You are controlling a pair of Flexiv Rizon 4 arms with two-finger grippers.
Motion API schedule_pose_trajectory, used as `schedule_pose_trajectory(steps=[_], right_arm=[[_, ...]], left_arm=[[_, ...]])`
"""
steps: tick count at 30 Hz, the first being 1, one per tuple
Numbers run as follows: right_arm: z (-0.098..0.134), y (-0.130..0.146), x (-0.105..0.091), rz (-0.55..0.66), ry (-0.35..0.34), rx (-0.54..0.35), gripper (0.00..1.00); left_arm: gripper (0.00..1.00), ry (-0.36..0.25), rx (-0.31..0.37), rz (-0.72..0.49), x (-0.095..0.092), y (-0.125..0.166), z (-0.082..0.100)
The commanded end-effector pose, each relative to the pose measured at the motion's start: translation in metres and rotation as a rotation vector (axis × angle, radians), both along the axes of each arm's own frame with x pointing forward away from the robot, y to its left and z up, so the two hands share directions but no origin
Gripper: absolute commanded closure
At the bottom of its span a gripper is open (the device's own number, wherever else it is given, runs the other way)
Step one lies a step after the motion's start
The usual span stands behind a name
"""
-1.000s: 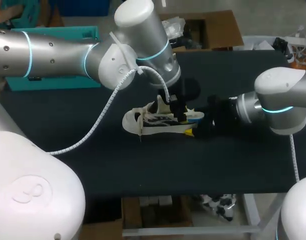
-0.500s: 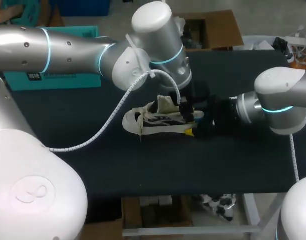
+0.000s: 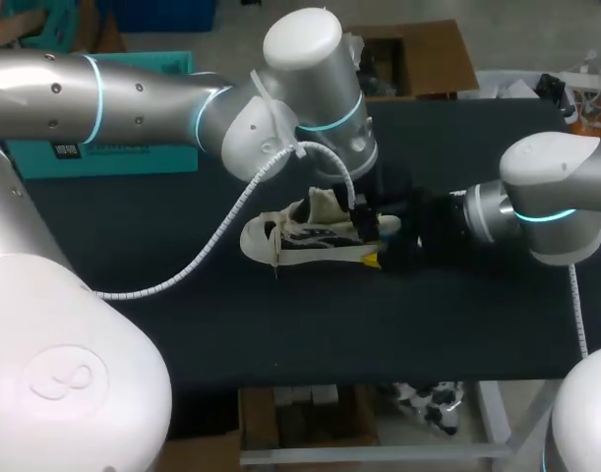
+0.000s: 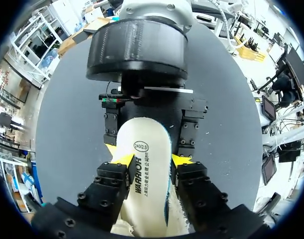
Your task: Open the shoe tongue, take the insole out of the shoe, put the insole back into the shoe, and pack the shoe into the shoebox
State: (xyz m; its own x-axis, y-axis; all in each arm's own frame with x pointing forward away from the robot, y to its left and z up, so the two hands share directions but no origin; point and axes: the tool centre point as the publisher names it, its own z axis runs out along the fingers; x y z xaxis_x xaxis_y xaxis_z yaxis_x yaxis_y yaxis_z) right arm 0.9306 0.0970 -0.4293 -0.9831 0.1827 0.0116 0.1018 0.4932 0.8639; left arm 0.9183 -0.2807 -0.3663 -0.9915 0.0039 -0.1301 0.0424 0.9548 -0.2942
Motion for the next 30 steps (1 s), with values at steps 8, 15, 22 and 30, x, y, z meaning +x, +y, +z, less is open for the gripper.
schedule_pose_trajectory(steps=[8,15,22,30], right_arm=[[-0.004,0.002,-0.001,0.001,-0.001,0.004,1.0],[-0.004,0.002,-0.001,0.001,-0.001,0.004,1.0],[-0.004,0.002,-0.001,0.001,-0.001,0.004,1.0],[-0.004,0.002,-0.001,0.001,-0.001,0.004,1.0]], left_arm=[[0.55,-0.036,-0.009,0.038,-0.001,-0.008,-0.002],[0.56,-0.058,-0.031,0.074,0.006,-0.006,0.005],[0.59,-0.077,-0.063,0.102,0.009,0.001,0.014],[0.64,-0.096,-0.09,0.131,0.013,0.008,0.022]])
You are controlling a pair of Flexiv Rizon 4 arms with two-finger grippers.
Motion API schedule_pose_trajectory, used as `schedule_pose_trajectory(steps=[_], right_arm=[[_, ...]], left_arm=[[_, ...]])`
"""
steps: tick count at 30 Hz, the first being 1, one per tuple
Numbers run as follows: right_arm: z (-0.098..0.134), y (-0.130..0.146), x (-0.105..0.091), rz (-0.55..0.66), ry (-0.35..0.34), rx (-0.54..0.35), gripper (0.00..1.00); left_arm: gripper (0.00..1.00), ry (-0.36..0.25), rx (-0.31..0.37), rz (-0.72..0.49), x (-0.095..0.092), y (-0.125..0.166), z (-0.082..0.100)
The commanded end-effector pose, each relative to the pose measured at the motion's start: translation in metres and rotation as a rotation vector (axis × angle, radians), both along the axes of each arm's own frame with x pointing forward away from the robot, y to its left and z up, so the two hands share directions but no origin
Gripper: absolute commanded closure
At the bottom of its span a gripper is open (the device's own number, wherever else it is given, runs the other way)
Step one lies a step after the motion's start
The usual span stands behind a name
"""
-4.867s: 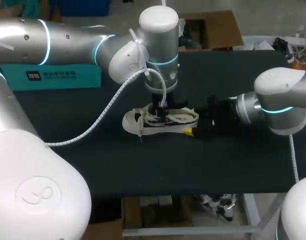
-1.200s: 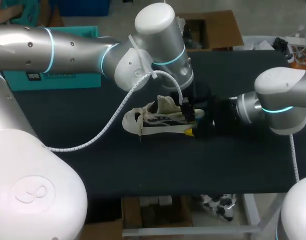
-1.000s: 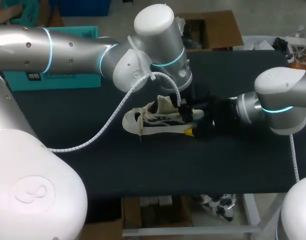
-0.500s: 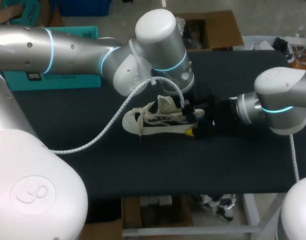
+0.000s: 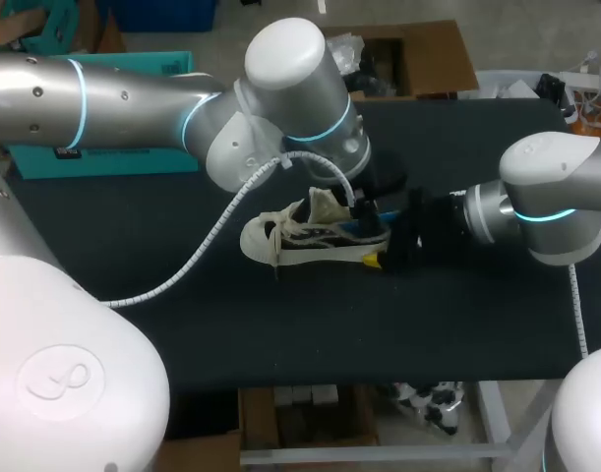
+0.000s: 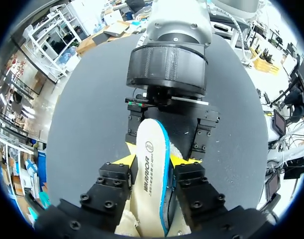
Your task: Open the shoe tongue, take the insole out of the shoe, put the insole back into the shoe, and pack the shoe into the shoebox
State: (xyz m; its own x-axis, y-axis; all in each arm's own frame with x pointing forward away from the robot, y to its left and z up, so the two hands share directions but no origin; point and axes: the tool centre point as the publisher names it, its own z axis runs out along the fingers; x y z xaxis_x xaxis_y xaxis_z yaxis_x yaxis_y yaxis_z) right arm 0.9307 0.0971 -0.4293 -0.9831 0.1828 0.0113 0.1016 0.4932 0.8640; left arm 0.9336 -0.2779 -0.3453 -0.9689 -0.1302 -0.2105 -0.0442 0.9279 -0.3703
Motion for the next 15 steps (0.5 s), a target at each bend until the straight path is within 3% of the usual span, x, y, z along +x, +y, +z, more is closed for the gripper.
schedule_pose_trajectory(steps=[1,4,7,15], right_arm=[[-0.004,0.002,-0.001,0.001,-0.001,0.004,1.0],[-0.004,0.002,-0.001,0.001,-0.001,0.004,1.0],[-0.004,0.002,-0.001,0.001,-0.001,0.004,1.0],[-0.004,0.002,-0.001,0.001,-0.001,0.004,1.0]], left_arm=[[0.66,-0.009,-0.011,0.009,-0.001,0.006,0.002],[0.79,-0.007,-0.013,0.012,0.0,0.007,0.002],[1.0,-0.006,-0.015,0.018,0.002,0.008,0.002],[1.0,-0.016,-0.095,0.026,-0.002,0.011,0.02]])
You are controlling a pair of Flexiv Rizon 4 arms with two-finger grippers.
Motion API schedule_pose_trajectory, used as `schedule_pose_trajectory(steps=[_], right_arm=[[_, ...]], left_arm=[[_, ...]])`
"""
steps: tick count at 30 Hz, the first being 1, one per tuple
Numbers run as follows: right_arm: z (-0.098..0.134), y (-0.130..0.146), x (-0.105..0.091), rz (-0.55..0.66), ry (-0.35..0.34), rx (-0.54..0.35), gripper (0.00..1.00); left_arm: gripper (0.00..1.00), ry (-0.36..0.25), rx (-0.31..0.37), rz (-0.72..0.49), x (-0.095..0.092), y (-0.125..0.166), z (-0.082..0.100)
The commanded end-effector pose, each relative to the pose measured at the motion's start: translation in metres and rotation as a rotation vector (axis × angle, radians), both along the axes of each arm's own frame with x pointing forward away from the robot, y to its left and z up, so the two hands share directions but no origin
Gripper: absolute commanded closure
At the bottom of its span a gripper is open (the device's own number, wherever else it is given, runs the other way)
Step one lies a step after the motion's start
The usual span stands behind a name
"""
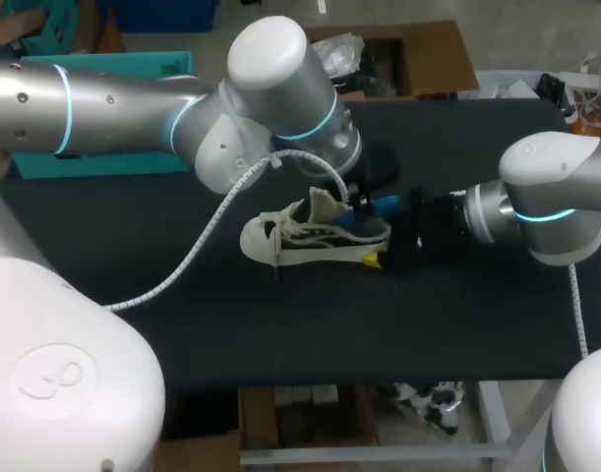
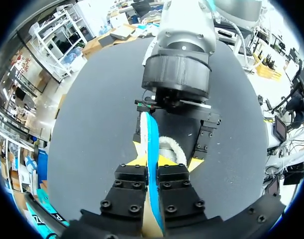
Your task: Open the shoe tongue, take the insole out of the shoe, put the insole back into the shoe, and pack the shoe into the shoebox
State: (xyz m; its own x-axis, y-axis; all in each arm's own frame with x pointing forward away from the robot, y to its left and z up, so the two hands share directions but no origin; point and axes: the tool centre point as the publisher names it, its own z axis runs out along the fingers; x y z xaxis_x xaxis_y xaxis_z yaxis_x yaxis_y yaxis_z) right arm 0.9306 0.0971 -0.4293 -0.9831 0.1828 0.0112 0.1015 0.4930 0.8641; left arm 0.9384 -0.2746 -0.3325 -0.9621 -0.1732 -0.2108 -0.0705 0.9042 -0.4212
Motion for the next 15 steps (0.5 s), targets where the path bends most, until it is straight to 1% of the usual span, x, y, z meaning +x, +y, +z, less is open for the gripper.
schedule_pose_trajectory(steps=[1,4,8,9,10,11,12,15], right_arm=[[-0.004,0.002,-0.001,0.001,-0.001,0.003,1.0],[-0.004,0.002,-0.001,0.001,-0.001,0.003,1.0],[-0.001,0.0,-0.001,0.002,-0.008,0.0,1.0],[0.0,-0.001,-0.001,0.001,-0.011,-0.002,0.94],[0.001,-0.002,-0.001,0.0,-0.013,-0.004,0.81],[0.002,-0.003,0.0,0.001,-0.015,-0.005,0.55],[0.004,-0.004,0.0,0.002,-0.018,-0.007,0.0],[0.008,-0.007,-0.001,0.002,-0.024,-0.017,0.0]], left_arm=[[1.0,-0.007,-0.058,-0.013,-0.008,0.008,0.011],[1.0,0.001,-0.118,-0.038,-0.014,0.008,0.026],[1.0,0.032,-0.199,-0.083,-0.021,0.011,0.043],[1.0,0.036,-0.22,-0.087,-0.023,0.011,0.047],[1.0,0.036,-0.235,-0.087,-0.024,0.012,0.05],[1.0,0.04,-0.254,-0.091,-0.025,0.012,0.054],[1.0,0.048,-0.272,-0.097,-0.025,0.012,0.057],[1.0,0.069,-0.326,-0.115,-0.026,0.013,0.069]])
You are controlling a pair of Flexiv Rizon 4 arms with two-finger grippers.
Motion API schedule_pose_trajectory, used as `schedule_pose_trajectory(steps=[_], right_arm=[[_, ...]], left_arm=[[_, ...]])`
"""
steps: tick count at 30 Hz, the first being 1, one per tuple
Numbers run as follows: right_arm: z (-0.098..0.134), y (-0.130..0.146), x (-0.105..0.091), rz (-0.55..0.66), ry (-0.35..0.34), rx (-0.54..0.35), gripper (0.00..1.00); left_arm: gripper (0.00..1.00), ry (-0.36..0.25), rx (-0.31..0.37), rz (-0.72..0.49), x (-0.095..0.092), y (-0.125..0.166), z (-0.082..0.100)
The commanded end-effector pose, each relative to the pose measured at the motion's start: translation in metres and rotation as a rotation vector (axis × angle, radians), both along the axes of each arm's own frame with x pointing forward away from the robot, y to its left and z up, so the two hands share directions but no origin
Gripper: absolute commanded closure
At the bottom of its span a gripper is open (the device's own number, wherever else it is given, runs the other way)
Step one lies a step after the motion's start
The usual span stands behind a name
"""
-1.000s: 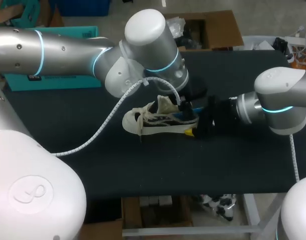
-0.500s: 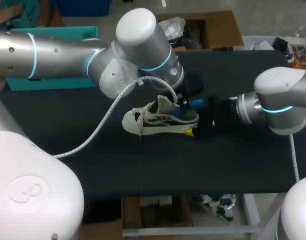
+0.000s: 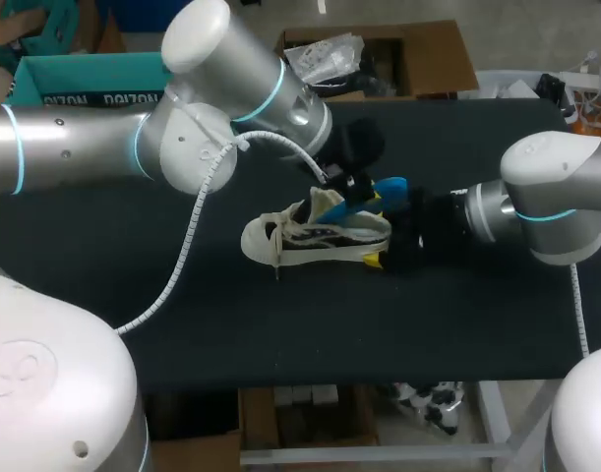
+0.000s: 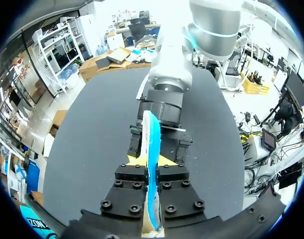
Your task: Open the shoe tongue, take the insole out of the shoe, put the insole back into the shoe, and pack the shoe into the shoebox
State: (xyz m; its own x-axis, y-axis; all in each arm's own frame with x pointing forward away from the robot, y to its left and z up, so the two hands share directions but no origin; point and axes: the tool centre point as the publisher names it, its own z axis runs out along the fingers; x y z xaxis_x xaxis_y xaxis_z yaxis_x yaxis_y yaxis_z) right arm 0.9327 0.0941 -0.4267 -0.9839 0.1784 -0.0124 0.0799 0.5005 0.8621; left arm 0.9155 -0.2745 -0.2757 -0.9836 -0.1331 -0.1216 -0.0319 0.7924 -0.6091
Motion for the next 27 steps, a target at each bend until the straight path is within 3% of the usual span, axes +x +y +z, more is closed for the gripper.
schedule_pose_trajectory(steps=[1,5,10,20,27], right_arm=[[0.009,-0.007,-0.003,-0.005,-0.005,-0.019,0.0],[0.019,-0.016,-0.004,-0.014,-0.007,-0.051,0.0],[0.03,-0.031,-0.007,-0.036,0.003,-0.088,0.0],[0.056,-0.053,-0.007,-0.034,0.016,-0.175,0.0],[0.07,-0.056,-0.001,-0.011,0.004,-0.22,0.0]], left_arm=[[1.0,0.028,-0.132,-0.052,-0.004,0.014,0.019],[1.0,0.07,-0.226,-0.111,-0.006,0.015,0.044],[1.0,0.16,-0.324,-0.28,-0.007,0.015,0.079],[1.0,0.286,-0.535,-0.549,-0.004,0.03,0.138],[1.0,0.283,-0.642,-0.63,-0.006,0.048,0.17]])
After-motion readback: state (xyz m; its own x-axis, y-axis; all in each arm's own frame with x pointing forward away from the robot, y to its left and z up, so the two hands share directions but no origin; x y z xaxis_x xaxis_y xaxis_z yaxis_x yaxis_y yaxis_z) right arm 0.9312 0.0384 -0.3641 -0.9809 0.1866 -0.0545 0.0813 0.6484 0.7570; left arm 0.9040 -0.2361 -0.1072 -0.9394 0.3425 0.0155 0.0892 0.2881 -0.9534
